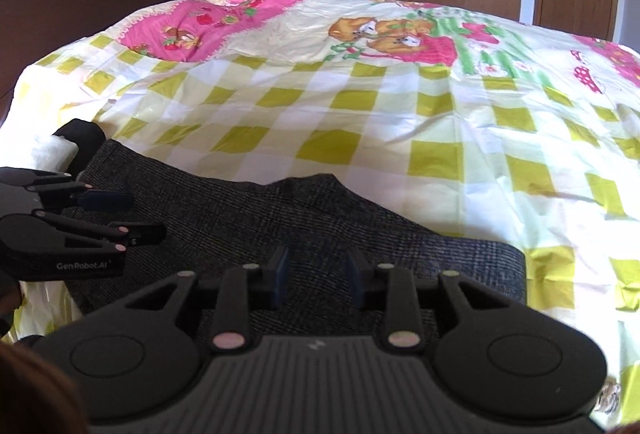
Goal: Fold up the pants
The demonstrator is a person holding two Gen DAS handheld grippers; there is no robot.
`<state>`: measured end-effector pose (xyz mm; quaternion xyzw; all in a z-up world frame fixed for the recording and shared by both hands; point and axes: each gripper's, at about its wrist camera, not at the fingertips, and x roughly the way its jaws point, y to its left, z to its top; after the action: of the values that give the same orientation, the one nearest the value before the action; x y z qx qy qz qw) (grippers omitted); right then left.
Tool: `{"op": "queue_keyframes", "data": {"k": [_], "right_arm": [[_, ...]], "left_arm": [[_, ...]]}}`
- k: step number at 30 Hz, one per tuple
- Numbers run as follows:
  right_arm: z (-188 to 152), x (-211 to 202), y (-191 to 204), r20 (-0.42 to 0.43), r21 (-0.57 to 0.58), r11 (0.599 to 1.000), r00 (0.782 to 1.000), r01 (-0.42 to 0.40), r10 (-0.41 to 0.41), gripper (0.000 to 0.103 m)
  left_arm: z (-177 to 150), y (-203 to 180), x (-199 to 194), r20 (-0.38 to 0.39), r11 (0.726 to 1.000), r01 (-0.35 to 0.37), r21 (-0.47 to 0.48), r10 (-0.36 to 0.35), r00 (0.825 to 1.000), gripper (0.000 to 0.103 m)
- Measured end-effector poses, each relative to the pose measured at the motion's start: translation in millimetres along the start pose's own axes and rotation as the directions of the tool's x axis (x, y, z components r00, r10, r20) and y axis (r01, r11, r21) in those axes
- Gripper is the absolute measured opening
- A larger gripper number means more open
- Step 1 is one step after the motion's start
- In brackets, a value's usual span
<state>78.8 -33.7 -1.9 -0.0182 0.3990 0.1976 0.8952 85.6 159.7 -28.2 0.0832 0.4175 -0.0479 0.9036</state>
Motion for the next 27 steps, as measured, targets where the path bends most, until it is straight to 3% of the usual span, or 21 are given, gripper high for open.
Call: {"op": "queue_keyframes", "data": {"k": [12, 27], "right_arm": [[-15, 25, -9, -0.044, -0.007, 0.999, 0.998, 0.049, -0.049, 0.031], [-15, 9, -14, -0.040, -0.009, 0.995, 0.994, 0.103, -0.103, 0.030]], "left_arm": [[3, -5, 12, -0.043, 1.000, -0.007, -0.007, 0.007, 0.999, 0.062], [2, -12, 10, -0.041, 0.999, -0.047, -0.014, 0.047, 0.998, 0.064]]}}
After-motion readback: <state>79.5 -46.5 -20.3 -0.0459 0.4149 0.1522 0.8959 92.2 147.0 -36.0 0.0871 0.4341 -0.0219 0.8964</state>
